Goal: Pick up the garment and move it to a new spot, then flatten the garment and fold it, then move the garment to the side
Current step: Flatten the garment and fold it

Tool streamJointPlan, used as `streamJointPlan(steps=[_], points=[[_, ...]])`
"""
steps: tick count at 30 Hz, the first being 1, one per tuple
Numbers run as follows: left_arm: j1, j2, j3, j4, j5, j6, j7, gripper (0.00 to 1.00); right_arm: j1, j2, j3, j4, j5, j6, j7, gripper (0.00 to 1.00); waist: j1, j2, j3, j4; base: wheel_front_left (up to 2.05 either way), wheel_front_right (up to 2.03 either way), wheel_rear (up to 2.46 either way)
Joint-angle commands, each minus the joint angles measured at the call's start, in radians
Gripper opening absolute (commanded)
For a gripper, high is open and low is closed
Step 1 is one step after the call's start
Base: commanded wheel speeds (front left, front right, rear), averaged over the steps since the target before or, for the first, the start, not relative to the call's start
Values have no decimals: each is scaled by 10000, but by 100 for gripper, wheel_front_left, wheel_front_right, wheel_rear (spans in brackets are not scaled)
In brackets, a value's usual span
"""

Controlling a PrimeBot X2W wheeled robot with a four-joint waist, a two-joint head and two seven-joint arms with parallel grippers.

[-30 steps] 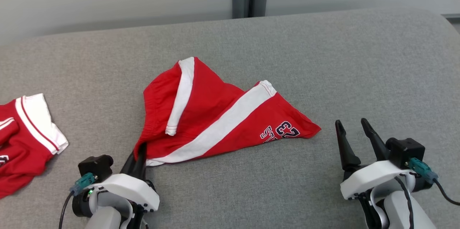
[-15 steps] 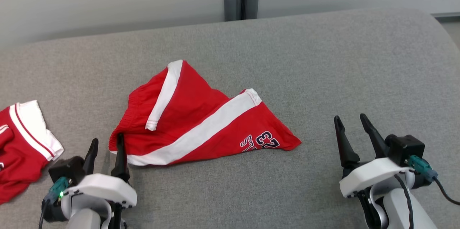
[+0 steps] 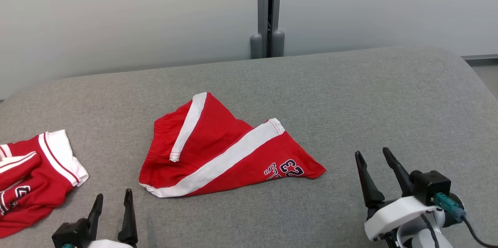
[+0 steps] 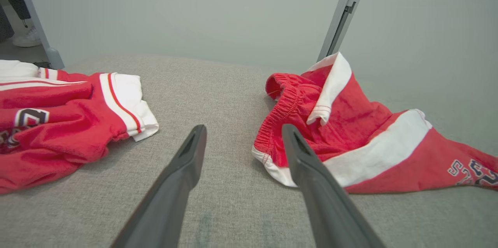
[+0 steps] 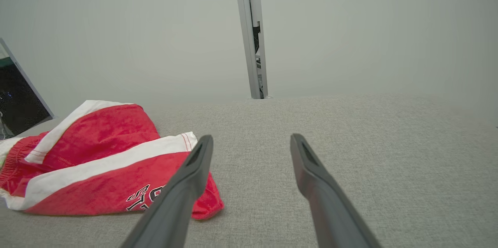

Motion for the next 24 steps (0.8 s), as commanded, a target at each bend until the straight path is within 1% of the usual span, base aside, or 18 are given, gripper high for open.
streamJointPlan(steps=[1, 8, 13, 15, 21, 24], points=[[120, 32, -46, -144, 98, 42, -5, 100, 153, -69, -10, -90, -70, -3, -1, 100, 0, 0, -52, 30, 0, 0, 0], [689, 37, -316, -667, 210, 464, -5, 100, 510, -65, -57, -445, -484, -3, -1, 100, 0, 0, -160, 150, 0, 0, 0], [521, 33, -412, -687, 168, 429, -5, 100, 542, -62, 41, -319, -359, -3, -1, 100, 0, 0, 11, 293, 0, 0, 0], [352, 34, -509, -608, 61, 308, -5, 100, 365, -59, 169, -187, -286, -3, -1, 100, 0, 0, 215, 401, 0, 0, 0], [-603, 42, -935, 239, -199, -341, -5, 100, -704, -60, 659, 210, -68, -3, -1, 100, 0, 0, 1141, 733, 0, 0, 0], [-1155, 37, -990, 659, -104, -526, -5, 100, -1347, -63, 967, 409, 51, -3, -1, 100, 0, 0, 1561, 806, 0, 0, 0]])
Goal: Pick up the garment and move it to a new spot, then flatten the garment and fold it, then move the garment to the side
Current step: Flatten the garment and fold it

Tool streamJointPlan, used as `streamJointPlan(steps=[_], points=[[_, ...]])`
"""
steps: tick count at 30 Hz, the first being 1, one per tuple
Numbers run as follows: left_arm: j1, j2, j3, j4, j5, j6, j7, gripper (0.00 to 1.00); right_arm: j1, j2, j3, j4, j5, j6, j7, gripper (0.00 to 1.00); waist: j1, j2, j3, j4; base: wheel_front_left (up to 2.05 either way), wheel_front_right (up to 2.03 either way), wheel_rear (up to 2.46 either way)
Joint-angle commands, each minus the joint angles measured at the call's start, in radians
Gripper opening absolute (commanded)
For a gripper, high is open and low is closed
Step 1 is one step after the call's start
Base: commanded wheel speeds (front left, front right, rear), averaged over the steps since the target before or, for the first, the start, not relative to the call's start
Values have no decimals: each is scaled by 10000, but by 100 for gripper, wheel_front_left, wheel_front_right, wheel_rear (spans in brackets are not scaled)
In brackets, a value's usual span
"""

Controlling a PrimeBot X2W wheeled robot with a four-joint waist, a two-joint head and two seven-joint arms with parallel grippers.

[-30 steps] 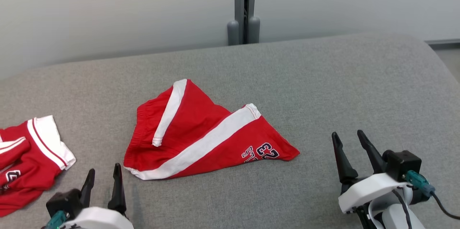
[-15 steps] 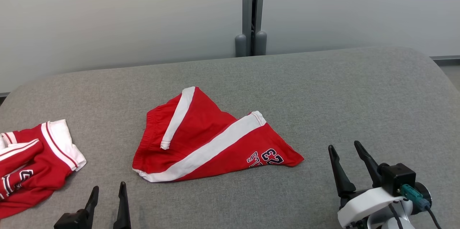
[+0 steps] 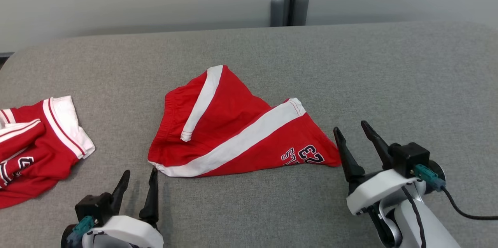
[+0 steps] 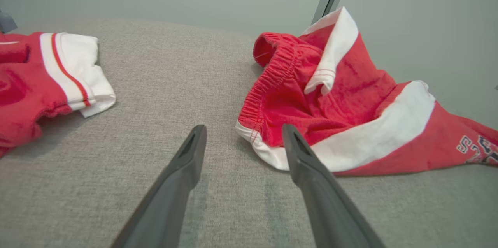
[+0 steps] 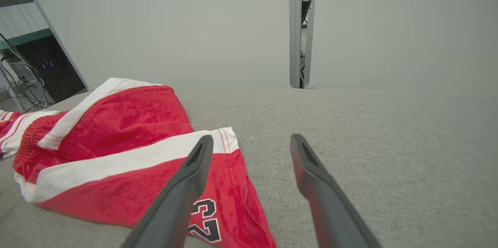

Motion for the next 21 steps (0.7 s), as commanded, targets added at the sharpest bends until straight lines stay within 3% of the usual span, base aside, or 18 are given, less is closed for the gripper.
streamJointPlan(steps=[1, 8, 15, 21], points=[[-351, 47, 38, 108, 40, -88, -5, 100, -321, -69, 69, 24, 20, -3, -1, 100, 0, 0, 448, 145, 0, 0, 0], [-1070, 131, -77, 707, 68, -254, -5, 100, -1038, -66, 322, 136, 79, -3, -1, 100, 0, 0, 974, 137, 0, 0, 0], [-1325, 508, -906, 584, -623, -247, -5, 100, -1211, -66, 338, 164, 72, -3, -1, 100, 0, 0, 1249, 40, 0, 0, 0], [-1484, 674, -958, 410, -983, -250, -5, 100, -1251, -65, 243, 95, 69, -3, -1, 100, 0, 0, 1484, -76, 0, 0, 0]])
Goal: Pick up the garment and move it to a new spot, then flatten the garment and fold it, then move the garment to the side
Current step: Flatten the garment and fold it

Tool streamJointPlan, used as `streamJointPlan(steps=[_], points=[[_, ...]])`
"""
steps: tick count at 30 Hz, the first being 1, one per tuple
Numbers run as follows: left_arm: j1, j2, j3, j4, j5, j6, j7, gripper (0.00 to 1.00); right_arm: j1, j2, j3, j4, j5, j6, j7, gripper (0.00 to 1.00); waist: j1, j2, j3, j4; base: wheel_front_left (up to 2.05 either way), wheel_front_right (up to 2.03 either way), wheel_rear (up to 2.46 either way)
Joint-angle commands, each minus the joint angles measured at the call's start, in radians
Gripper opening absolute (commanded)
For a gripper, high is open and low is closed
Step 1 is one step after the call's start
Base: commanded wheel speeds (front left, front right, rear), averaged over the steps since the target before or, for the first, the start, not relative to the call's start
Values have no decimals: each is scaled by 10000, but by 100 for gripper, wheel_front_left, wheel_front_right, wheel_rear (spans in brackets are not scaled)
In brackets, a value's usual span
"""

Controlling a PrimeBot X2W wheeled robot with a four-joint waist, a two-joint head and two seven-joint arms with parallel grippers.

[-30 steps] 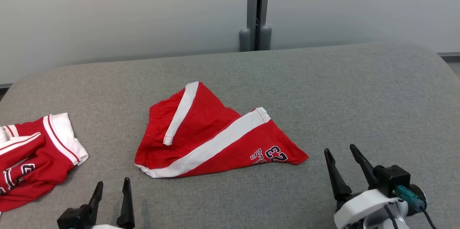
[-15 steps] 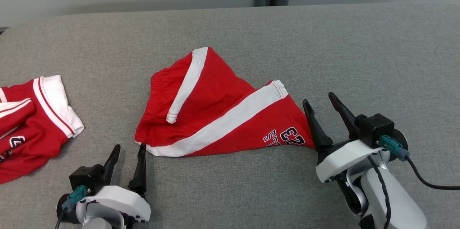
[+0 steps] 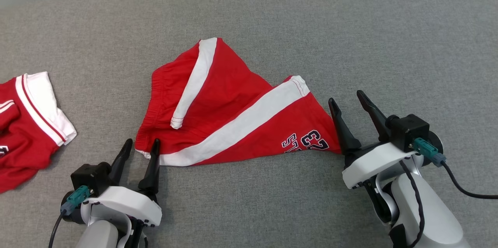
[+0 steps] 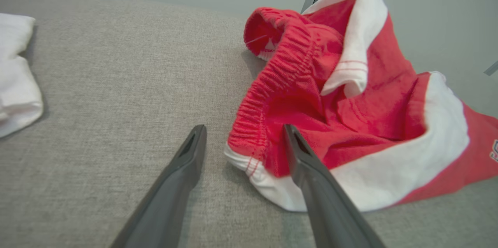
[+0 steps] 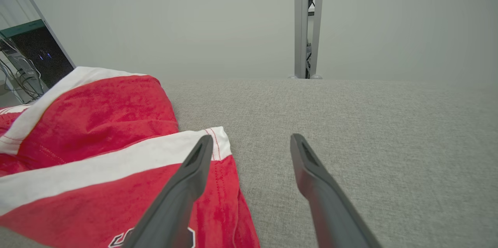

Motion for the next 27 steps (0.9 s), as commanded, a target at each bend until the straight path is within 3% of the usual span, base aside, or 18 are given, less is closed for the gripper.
streamJointPlan(steps=[1, 11, 15, 16, 17, 18, 19, 27], points=[[-83, 50, -15, -72, -67, -10, -5, 99, -43, -66, -48, -17, 4, -3, -1, 100, 0, 0, 49, -36, 0, 0, 0], [176, -15, -27, -112, -341, -12, -5, 99, -54, -63, -76, 6, 98, -3, -1, 100, 0, 0, 68, 35, 0, 0, 0], [273, -61, -77, -150, -445, -12, -5, 86, -42, -63, -5, 41, 81, -3, -1, 100, 0, 0, 2, 87, 0, 0, 0], [291, -77, -98, -153, -472, -12, -4, 74, -48, -65, 0, 64, 66, -3, -1, 100, 0, 0, -3, 98, 0, 0, 0], [302, -84, -119, -157, -453, -12, -4, 48, -68, -65, 6, 92, 43, -3, -1, 100, 0, 0, -12, 107, 0, 0, 0], [309, -88, -131, -173, -455, -12, -4, 31, -101, -65, 8, 102, 23, -3, -1, 100, 0, 0, -17, 116, 0, 0, 0], [314, -89, -133, -180, -458, -12, -4, 0, -138, -63, 16, 125, -2, -3, -1, 100, 0, 0, -20, 131, 0, 0, 0], [88, -91, -351, -92, -468, -12, -4, 0, -719, -65, 332, 899, 195, -3, -1, 100, 0, 0, 62, 309, 0, 0, 0]])
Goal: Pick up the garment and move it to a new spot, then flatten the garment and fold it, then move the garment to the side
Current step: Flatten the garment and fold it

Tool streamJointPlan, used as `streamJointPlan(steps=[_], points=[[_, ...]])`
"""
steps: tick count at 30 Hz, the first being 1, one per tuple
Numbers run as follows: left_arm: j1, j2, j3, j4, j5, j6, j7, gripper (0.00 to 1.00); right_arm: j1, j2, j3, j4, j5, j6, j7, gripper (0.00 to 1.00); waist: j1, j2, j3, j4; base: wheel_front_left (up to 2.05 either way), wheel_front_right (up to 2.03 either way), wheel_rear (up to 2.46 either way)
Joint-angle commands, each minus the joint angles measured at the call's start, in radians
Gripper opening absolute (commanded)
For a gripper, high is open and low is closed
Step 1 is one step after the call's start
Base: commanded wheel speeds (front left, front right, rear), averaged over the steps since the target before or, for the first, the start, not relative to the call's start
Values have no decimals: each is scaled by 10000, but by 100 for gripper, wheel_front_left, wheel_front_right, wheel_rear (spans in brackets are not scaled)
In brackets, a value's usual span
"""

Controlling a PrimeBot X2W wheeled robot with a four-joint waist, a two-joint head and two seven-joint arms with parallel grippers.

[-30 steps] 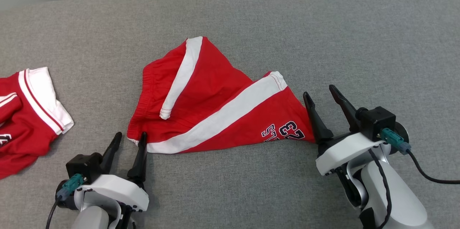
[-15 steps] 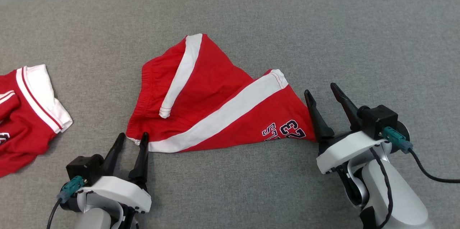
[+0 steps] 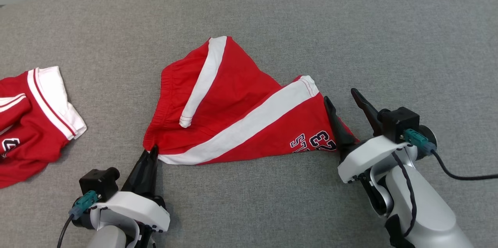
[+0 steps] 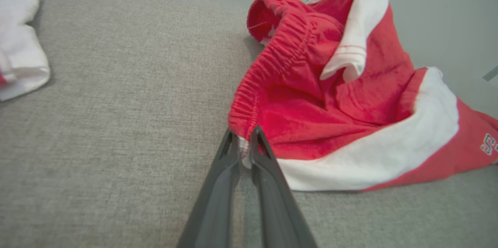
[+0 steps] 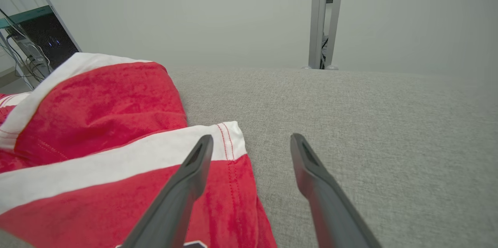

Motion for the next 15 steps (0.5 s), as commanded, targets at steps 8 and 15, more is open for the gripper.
streamJointPlan(steps=[8, 15], points=[[-351, 2, -332, -71, 51, -13, -4, 0, -1582, -68, 868, 2091, 828, -3, 1, 100, 0, 0, 262, 424, 0, 0, 0], [-512, -62, -507, -184, 0, -13, -4, 0, -2799, -58, 1764, 3509, 1653, -1, 125, 94, 0, 0, 542, 707, 0, 0, 0]])
